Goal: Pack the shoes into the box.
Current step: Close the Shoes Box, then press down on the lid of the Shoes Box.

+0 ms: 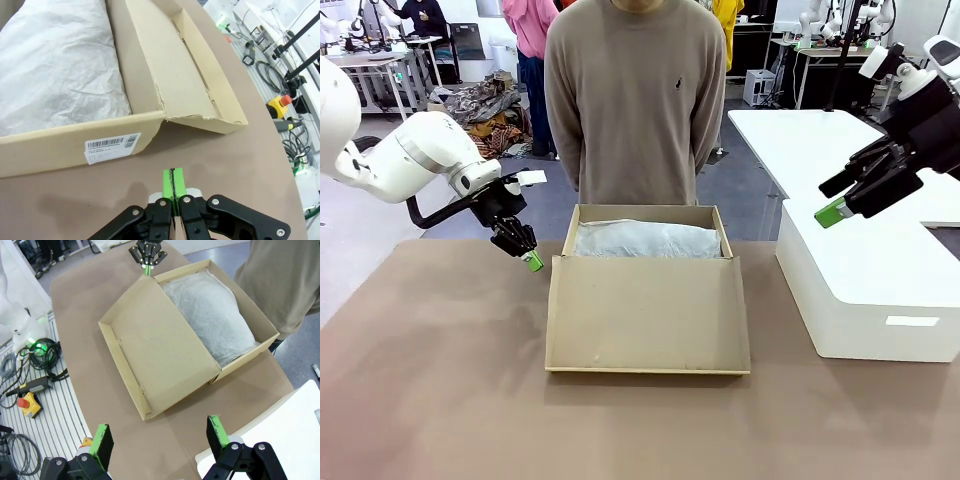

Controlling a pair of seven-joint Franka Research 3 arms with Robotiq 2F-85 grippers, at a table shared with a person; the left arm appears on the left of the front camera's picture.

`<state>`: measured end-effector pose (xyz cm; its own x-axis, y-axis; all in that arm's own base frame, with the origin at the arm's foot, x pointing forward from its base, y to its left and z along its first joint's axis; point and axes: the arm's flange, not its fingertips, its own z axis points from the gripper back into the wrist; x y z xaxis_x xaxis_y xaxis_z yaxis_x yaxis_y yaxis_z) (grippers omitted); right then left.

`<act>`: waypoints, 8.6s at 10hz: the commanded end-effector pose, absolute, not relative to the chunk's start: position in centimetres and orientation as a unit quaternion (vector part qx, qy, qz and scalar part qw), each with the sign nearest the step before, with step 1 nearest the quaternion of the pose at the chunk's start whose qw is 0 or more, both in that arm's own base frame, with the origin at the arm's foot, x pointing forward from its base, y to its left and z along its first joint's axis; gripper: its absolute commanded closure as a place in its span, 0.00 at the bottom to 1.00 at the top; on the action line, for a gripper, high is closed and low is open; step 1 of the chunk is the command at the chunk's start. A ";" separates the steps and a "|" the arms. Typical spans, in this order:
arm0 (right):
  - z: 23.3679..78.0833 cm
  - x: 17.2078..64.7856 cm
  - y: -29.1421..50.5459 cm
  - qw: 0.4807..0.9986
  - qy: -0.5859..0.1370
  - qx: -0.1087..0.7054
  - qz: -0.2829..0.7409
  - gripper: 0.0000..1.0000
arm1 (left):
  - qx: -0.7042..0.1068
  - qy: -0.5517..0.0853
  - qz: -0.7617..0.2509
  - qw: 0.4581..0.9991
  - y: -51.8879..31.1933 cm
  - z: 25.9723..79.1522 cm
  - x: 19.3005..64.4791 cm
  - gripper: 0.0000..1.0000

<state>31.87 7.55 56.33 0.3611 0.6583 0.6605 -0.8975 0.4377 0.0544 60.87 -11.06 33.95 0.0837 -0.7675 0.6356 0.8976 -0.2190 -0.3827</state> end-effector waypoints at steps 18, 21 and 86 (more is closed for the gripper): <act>56.4 32.0 7.7 0.790 -0.293 0.221 0.491 0.00 | -0.472 -0.075 -0.663 0.576 -15.1 27.7 58.8 1.00; 56.4 32.0 7.7 0.790 -0.293 0.221 0.491 0.00 | -0.494 -0.063 -0.658 0.564 -15.7 27.0 57.6 1.00; 57.6 48.2 24.3 0.883 -0.248 0.080 0.391 1.00 | -0.173 -0.286 -0.453 0.827 -16.6 50.8 41.2 0.00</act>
